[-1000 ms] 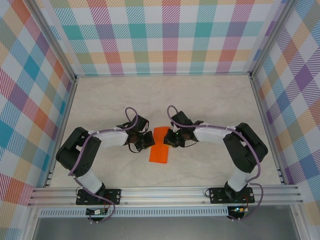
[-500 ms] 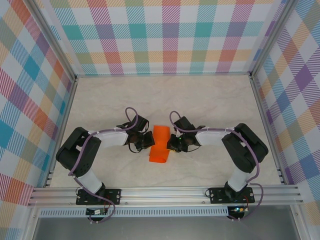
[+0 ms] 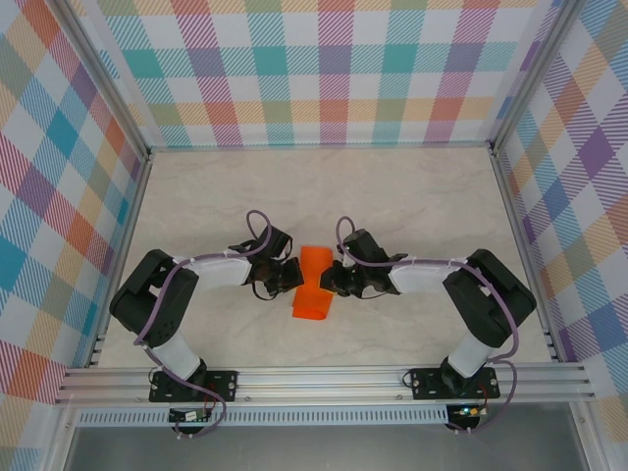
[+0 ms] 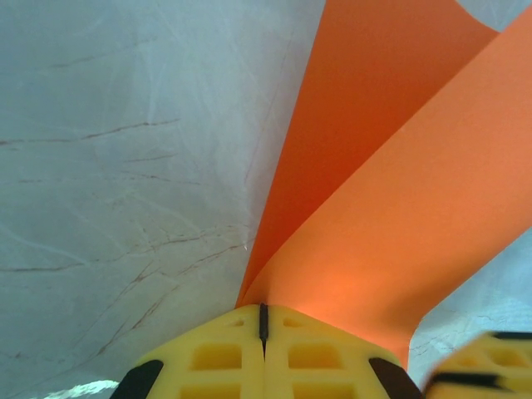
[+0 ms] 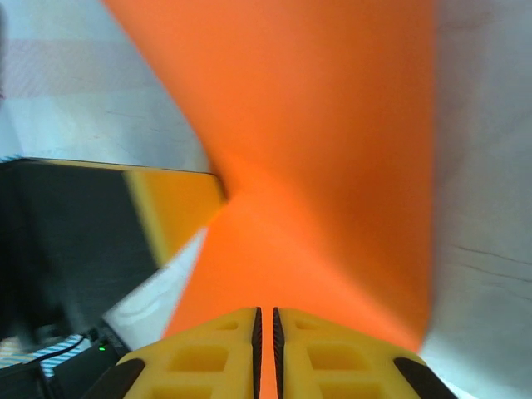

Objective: Fold a paper plane with a square sheet of paper (pick it up from the middle)

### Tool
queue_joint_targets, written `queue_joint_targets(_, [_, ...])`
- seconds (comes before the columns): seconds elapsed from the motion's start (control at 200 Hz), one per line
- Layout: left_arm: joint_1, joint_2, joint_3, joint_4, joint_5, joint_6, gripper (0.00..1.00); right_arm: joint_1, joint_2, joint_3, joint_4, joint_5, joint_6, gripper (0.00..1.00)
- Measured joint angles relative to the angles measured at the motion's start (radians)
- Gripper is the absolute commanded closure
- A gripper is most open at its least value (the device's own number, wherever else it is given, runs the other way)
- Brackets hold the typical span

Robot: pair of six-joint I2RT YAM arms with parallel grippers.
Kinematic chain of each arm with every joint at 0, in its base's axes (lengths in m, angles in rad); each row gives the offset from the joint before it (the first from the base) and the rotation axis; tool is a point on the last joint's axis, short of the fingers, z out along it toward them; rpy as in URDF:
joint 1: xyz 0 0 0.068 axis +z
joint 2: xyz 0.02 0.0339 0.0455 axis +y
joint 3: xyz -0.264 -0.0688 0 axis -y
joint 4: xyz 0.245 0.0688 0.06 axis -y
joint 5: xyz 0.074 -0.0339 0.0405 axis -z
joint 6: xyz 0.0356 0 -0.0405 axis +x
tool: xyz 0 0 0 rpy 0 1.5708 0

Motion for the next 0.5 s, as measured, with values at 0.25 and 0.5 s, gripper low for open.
queue_joint_targets(0.25, [-0.001,0.001,-0.002,0.003,0.000,0.002,1.00,-0.001,0.003,-0.105,0.118,-0.006,0.008,0.84])
queue_joint_targets(0.5, [-0.001,0.000,-0.010,0.018,0.002,0.002,1.00,0.001,-0.079,-0.099,0.033,-0.008,-0.011,0.83])
